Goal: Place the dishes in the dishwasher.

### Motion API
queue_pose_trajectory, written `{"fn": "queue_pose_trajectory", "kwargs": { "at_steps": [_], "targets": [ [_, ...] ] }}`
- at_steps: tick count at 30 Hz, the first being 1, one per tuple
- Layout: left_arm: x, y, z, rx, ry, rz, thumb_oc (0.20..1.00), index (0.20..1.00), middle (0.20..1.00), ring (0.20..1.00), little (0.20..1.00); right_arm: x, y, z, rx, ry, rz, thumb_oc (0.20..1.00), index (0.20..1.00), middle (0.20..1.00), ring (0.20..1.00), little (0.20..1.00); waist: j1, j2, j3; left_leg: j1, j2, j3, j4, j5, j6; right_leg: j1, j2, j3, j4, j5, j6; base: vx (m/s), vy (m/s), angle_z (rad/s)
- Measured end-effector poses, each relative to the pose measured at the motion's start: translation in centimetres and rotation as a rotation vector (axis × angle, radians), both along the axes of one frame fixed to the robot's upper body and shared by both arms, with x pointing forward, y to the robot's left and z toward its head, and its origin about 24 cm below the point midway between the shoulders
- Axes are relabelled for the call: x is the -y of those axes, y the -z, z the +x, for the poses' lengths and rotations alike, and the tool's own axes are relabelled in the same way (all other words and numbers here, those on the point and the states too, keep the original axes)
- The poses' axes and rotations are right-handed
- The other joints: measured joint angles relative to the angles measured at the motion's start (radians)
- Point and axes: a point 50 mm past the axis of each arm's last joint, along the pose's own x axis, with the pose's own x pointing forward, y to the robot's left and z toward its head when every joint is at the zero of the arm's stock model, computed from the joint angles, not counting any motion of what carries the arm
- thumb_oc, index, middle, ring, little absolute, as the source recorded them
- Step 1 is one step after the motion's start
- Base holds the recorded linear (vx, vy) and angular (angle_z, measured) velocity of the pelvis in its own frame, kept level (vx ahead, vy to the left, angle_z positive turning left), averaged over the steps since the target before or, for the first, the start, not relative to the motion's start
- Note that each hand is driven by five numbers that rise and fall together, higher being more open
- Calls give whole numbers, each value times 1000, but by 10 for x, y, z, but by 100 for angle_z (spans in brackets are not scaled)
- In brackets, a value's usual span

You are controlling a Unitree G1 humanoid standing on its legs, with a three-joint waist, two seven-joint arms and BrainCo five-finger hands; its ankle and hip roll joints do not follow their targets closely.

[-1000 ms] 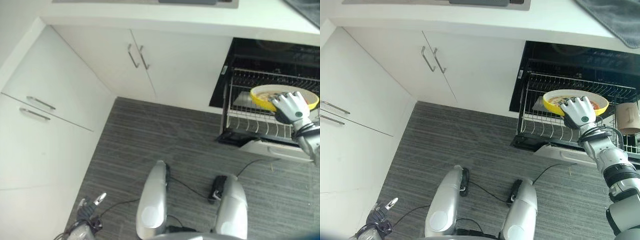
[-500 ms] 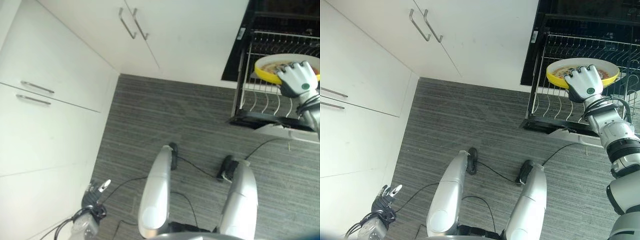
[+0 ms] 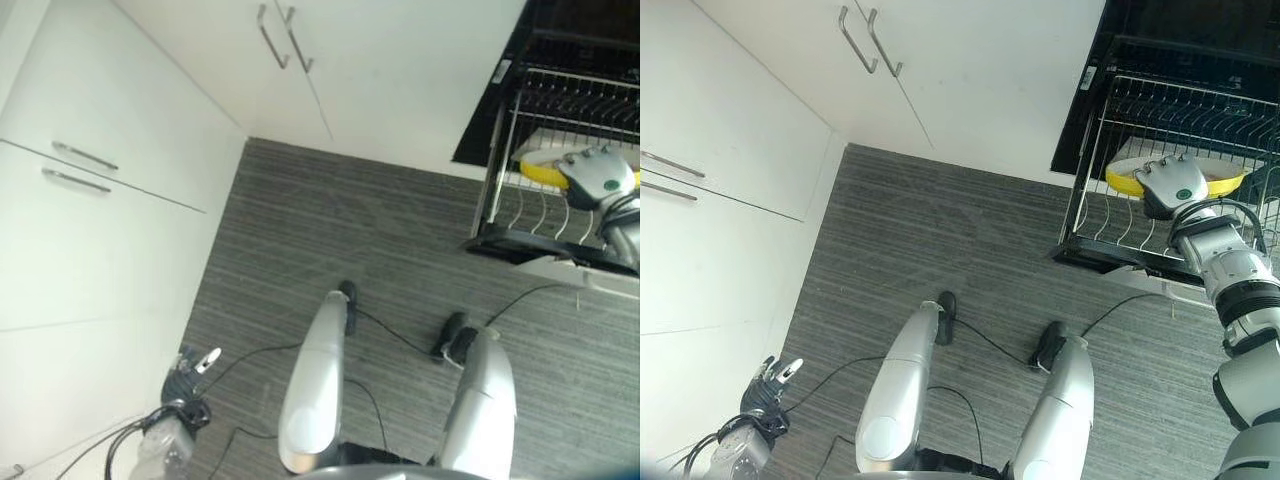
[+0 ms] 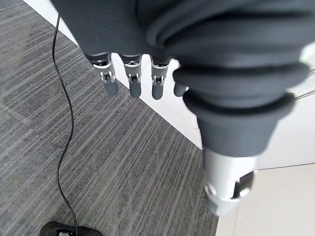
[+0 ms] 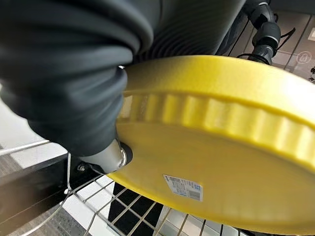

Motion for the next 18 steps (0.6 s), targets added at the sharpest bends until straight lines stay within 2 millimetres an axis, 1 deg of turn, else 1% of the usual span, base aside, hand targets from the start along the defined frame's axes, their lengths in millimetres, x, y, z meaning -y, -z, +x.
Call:
{"fn": "queue_pose_trajectory", "kwargs": {
  "at_steps": [3, 5, 8, 9, 13, 14, 15, 17, 18],
  "targets": [
    [-1, -5, 4, 18, 11, 6, 1000, 1000, 1000, 1000, 1000, 3, -2, 0, 6, 20, 36, 200, 200, 200, 200, 200, 2, 0, 0, -6, -2, 0, 1, 1, 0, -5, -1, 0, 0, 0, 1, -2, -12, 0],
    [-4, -10, 7, 36, 21, 22, 1000, 1000, 1000, 1000, 1000, 7, -4, -1, 16, 42, 56, 200, 200, 200, 200, 200, 8, 0, 0, -10, -3, -1, 0, 1, 0, -8, -2, -1, 0, 0, 0, -10, -39, 2],
    [-10, -13, 8, 32, 26, 42, 1000, 1000, 1000, 1000, 1000, 9, -7, -2, 21, 50, 65, 200, 200, 200, 200, 200, 14, 0, 0, -20, -3, -5, 0, 2, -1, -15, -3, -6, 0, 0, 0, -11, -28, 2],
    [-13, -14, 7, 24, 25, 48, 1000, 1000, 1000, 1000, 1000, 9, -11, -1, 38, 57, 103, 200, 200, 200, 200, 200, 17, 0, 0, -26, -3, -5, 0, 3, -1, -21, -3, -7, 0, 1, -1, -20, -32, 1],
    [-13, -16, 9, 32, 36, 48, 1000, 1000, 1000, 1000, 1000, 10, -18, 2, 36, 82, 163, 200, 200, 200, 200, 200, 17, 0, 0, -34, -4, -8, 2, 3, -1, -26, -3, -9, 2, 0, -1, -10, -16, 0],
    [-13, -16, 9, 33, 40, 47, 1000, 1000, 1000, 1000, 1000, 11, -21, 3, 36, 91, 194, 1000, 1000, 1000, 1000, 1000, 17, 0, 0, -34, -4, -8, 2, 3, -1, -26, -3, -9, 1, 1, -1, 0, 0, 0],
    [-12, -17, 9, 36, 45, 45, 1000, 1000, 1000, 1000, 1000, 13, -22, 3, 32, 105, 240, 1000, 1000, 1000, 1000, 1000, 17, 1, 0, -32, -4, -9, 2, 3, -1, -23, -4, -10, 1, 1, -1, -5, -24, 4],
    [-11, -19, 12, 45, 53, 43, 1000, 1000, 1000, 1000, 1000, 17, -19, 2, -7, 131, 313, 1000, 1000, 1000, 1000, 1000, 21, 1, -1, -33, -6, -10, 2, 4, 0, -22, -4, -11, 1, 1, -1, -2, -9, 2],
    [-11, -21, 14, 47, 61, 43, 1000, 1000, 1000, 1000, 1000, 17, -15, 3, -23, 147, 376, 1000, 1000, 1000, 1000, 1000, 22, 1, -1, -32, -6, -11, 2, 5, -1, -20, -4, -12, 1, 1, -2, -16, -33, 1]
  ]
}}
